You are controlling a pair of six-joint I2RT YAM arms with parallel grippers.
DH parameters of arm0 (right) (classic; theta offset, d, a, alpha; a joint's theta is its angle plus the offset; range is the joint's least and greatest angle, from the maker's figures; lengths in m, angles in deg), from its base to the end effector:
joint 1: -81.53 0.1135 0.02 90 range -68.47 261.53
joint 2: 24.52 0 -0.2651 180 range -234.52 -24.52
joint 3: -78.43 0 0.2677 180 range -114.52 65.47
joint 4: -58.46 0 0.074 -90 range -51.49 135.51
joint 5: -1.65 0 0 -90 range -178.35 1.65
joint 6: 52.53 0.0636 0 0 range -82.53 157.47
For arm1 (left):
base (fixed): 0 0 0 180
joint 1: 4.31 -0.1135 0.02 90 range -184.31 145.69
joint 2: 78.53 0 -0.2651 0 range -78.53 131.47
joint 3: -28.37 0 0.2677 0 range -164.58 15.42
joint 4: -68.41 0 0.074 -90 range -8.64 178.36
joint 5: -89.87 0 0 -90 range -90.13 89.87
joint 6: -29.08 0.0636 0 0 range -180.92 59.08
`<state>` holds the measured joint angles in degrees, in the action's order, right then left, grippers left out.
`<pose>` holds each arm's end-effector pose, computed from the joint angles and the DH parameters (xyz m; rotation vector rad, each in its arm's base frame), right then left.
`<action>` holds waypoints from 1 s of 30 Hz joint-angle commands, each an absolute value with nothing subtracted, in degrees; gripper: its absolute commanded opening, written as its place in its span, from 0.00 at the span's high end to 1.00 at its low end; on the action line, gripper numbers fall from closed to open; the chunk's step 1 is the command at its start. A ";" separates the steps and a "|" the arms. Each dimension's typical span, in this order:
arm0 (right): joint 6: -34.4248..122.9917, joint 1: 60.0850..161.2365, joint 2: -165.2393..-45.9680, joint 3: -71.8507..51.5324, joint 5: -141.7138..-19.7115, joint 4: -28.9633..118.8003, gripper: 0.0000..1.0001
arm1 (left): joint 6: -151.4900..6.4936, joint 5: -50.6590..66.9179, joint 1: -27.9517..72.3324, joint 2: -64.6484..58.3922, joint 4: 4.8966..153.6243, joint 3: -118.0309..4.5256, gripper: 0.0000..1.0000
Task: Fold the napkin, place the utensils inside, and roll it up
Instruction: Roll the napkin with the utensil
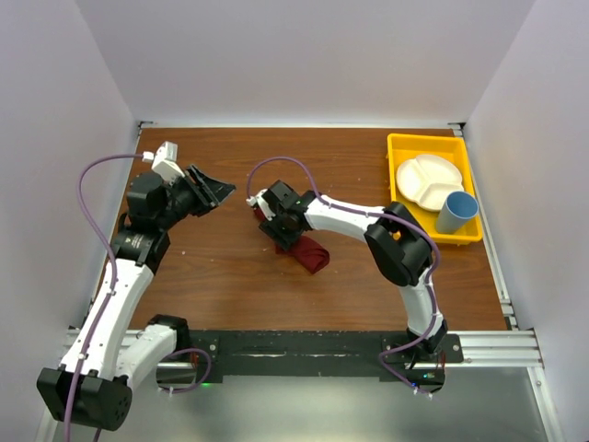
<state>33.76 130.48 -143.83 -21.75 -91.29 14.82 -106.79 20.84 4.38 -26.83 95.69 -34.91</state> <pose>0.3082 0.3490 0.1347 -1.1727 2.4071 0.1860 0.2401 -0.0597 0.3392 -0.3584 1.9137 -0.9867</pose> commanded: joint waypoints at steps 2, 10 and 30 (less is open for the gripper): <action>29.39 132.86 -144.14 -19.78 -82.57 17.21 0.51 | -107.24 21.40 4.04 -28.17 97.01 -38.19 0.55; 28.24 138.65 -142.03 -19.69 -69.65 19.06 0.54 | -108.29 22.19 4.04 -28.88 96.66 -38.02 0.55; 31.23 153.07 -143.09 -19.60 -84.56 18.97 0.25 | -108.64 21.84 4.04 -29.67 96.75 -37.58 0.55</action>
